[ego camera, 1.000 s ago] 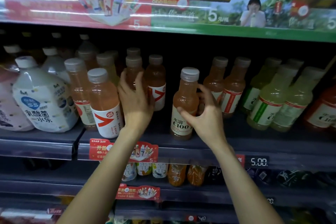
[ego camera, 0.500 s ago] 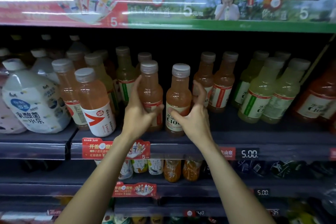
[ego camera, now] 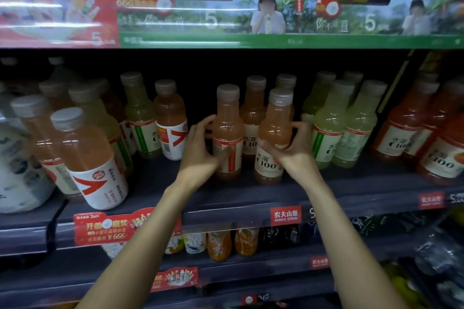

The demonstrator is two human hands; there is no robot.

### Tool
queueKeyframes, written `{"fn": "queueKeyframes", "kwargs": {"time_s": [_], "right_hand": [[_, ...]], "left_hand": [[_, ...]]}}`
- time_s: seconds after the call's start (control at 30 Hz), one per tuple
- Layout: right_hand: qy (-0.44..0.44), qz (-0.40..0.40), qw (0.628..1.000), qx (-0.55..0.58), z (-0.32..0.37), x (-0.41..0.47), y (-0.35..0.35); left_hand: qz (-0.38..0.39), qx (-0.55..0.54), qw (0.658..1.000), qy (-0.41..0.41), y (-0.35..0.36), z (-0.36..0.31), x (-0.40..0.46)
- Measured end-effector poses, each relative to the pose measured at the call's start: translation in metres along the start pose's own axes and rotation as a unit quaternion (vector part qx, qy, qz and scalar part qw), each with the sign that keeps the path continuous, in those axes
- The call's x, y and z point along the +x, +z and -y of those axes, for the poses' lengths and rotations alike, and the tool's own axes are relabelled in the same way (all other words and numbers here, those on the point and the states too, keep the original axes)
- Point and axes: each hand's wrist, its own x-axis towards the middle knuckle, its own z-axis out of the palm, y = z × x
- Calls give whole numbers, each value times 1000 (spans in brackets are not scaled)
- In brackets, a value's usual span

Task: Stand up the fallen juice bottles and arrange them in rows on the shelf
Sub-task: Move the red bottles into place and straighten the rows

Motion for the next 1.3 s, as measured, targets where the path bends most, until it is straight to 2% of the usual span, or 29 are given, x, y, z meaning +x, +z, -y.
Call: {"fn": "queueKeyframes", "kwargs": {"time_s": [0.1, 0.37, 0.5, 0.63, 0.73, 0.9, 1.0, 1.07, 1.13, 1.2, 1.3], "right_hand": [[3, 39, 999, 35, 4, 7, 5], [-21, 4, 995, 96, -1, 0, 19], [-10, 29, 994, 104, 0, 1, 25], [-10, 29, 995, 92, 1, -1, 24], [-15, 12, 999, 40, 0, -7, 23], [-105, -70, 991, -49, 10, -28, 25], [-169, -125, 976, -61, 26, -50, 31], [-218, -128, 966, -63, 41, -63, 44], [-255, -98, 961, -49, 56, -69, 61], [-277, -38, 960, -6, 70, -66, 80], [-268, 19, 963, 15, 77, -46, 112]], "left_hand": [[-5, 2, 1000, 16, 8, -4, -1], [-76, 68, 995, 13, 24, -1, 6], [-86, 72, 994, 6, 31, -1, 17], [-78, 56, 995, -9, 38, -5, 17], [-56, 16, 998, -13, 38, -10, 11], [-53, -60, 997, 5, 14, -26, -14], [-146, -32, 981, 126, -16, -33, -36], [-230, 19, 942, 243, -42, -29, -51], [-270, 69, 908, 312, -69, -19, -64], [-302, 135, 887, 322, -95, -8, -74], [-363, 208, 875, 243, -121, 10, -83]]}}
